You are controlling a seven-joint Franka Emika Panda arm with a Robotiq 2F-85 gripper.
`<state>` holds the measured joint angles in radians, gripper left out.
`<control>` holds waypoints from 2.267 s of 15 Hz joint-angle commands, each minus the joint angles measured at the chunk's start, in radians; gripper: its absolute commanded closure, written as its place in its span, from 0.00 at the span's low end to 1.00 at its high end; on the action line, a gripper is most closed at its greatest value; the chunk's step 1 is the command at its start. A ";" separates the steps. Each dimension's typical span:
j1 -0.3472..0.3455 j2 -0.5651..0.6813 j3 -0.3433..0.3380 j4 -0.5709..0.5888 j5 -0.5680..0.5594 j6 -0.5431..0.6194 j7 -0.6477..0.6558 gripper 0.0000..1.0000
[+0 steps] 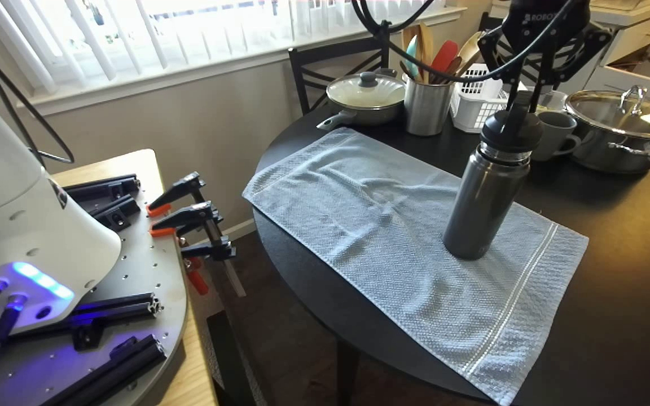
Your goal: Lift the black lid and use it to cover the bottle
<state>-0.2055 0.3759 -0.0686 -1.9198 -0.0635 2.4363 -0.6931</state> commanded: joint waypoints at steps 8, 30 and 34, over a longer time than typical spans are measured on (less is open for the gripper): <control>-0.006 -0.014 -0.002 -0.011 -0.016 -0.029 0.016 0.92; -0.005 -0.007 -0.007 -0.047 -0.047 0.019 0.070 0.92; -0.011 -0.007 -0.001 -0.074 -0.033 0.065 0.085 0.93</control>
<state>-0.2040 0.3805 -0.0805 -1.9492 -0.1089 2.4584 -0.6316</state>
